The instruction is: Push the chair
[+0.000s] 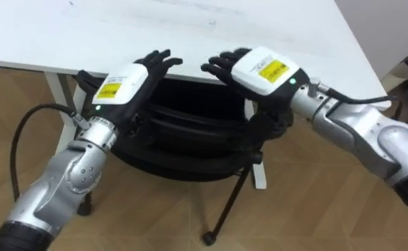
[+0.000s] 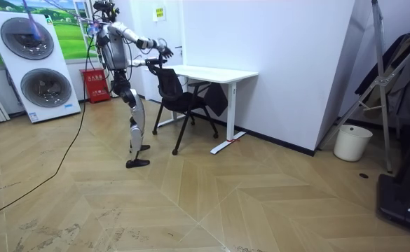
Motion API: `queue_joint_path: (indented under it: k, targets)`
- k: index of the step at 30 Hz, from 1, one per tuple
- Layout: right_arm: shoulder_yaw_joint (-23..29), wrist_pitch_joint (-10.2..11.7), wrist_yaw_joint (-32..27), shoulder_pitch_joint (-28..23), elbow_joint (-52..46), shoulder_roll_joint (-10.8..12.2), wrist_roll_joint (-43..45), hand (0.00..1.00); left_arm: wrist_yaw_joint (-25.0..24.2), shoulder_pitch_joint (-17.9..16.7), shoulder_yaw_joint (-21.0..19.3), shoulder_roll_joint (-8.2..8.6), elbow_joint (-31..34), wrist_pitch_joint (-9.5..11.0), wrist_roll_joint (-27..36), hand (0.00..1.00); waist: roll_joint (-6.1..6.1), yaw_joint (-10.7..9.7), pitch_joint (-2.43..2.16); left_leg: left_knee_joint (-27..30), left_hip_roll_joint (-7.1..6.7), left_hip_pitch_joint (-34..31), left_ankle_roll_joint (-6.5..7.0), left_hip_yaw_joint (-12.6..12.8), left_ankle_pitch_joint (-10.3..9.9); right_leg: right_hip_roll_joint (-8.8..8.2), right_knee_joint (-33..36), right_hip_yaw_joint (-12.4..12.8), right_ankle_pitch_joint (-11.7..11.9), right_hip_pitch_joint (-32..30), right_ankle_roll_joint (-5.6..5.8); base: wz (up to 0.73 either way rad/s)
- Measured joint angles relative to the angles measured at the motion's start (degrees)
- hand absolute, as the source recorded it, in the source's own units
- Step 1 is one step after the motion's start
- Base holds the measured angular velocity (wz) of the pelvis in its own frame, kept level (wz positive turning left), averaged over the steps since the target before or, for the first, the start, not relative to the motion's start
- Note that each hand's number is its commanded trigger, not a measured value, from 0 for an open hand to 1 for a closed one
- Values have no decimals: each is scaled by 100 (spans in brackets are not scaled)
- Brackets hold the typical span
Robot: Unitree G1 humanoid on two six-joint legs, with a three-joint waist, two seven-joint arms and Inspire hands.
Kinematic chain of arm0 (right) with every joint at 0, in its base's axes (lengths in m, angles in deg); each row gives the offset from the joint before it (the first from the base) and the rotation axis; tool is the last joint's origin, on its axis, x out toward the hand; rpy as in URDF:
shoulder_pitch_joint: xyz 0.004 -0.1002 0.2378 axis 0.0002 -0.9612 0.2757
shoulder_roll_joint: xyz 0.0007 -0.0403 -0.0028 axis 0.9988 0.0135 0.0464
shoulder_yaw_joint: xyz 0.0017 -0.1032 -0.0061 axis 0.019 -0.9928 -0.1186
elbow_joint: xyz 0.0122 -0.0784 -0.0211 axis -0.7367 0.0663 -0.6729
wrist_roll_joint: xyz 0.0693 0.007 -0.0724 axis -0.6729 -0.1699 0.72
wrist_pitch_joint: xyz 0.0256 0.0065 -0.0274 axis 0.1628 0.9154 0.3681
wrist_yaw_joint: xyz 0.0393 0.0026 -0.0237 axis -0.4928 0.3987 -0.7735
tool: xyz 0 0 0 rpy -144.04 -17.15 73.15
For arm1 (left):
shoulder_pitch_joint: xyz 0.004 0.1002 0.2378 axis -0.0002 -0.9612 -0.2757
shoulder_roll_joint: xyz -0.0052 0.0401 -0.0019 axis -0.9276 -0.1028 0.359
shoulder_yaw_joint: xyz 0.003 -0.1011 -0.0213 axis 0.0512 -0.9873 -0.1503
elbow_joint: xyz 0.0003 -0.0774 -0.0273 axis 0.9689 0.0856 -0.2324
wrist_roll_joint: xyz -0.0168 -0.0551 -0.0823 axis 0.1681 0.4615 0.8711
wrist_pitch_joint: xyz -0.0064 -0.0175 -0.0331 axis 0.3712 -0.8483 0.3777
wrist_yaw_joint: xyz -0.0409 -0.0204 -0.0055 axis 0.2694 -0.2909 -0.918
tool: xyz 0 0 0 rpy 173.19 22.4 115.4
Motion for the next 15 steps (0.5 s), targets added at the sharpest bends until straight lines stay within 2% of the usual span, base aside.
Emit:
queue_joint_path:
  k: [1, 3, 5, 7, 8, 10, 11, 12, 13, 15]
  targets:
    - [58, -40, -82, 213, 1, -96, -107, 0, -32, 0, 0, -66, 4, 0, 1, 0, 16, -55, 9, -5, 0, 13, 1, -25, 1, 8, -42, -34, 16, 42, 3, 14]
    - [397, -280, -537, 959, -17, -478, -402, 0, -161, 7, -1, -203, 175, -2, -12, 0, 67, -75, 16, -47, 35, 27, -3, -56, 13, 42, -288, -51, 127, 107, 2, 9]
    - [813, -432, -857, 1234, -236, -629, -354, 0, -248, 7, 0, -327, 342, 37, -15, 0, 145, -77, 48, -69, 38, 30, -6, -93, 18, 111, -504, -69, 217, 204, 14, 6]
    - [1287, -480, -1226, 1209, -636, -677, -318, 0, -379, 7, 0, -408, 431, 61, -21, 0, 184, -81, 60, -84, 40, 38, -3, -92, 18, 166, -693, -68, 311, 287, 32, -1]
    - [1459, -473, -1431, 1201, -846, -734, -295, 0, -441, 7, 0, -465, 488, 114, -70, 0, 189, -82, 40, -100, 39, 38, 0, -76, 19, 172, -761, -44, 359, 300, 43, -11]
    - [1559, -464, -1703, 1156, -1058, -939, -301, 0, -490, 7, -1, -510, 511, 190, -135, 0, 267, -73, 39, -146, 36, 35, 24, -30, 35, 166, -790, -8, 419, 305, 56, -12]
    - [1750, -396, -1849, 984, -1180, -1120, -361, 0, -514, 7, -3, -631, 594, 265, -161, 0, 310, -60, 45, -152, 35, 23, 30, -23, 39, 176, -854, 11, 458, 324, 64, -8]
    - [2008, -317, -2048, 772, -1200, -1275, -409, 0, -518, 7, -25, -847, 755, 393, -151, 0, 331, -56, 42, -165, 36, 25, 31, -20, 39, 183, -894, 27, 478, 337, 67, -5]
    - [2119, -313, -2123, 700, -1173, -1336, -406, 0, -532, 7, -25, -956, 817, 459, -150, 0, 351, -61, 42, -172, 35, 32, 38, -7, 43, 181, -904, 28, 484, 343, 71, -4]
    - [2740, -272, -2446, 432, -1161, -1481, -405, 0, -532, 4, -34, -1052, 821, 687, -169, 0, 529, -9, 37, -166, 42, 44, 52, 50, 42, 179, -969, 79, 534, 367, 86, -10]
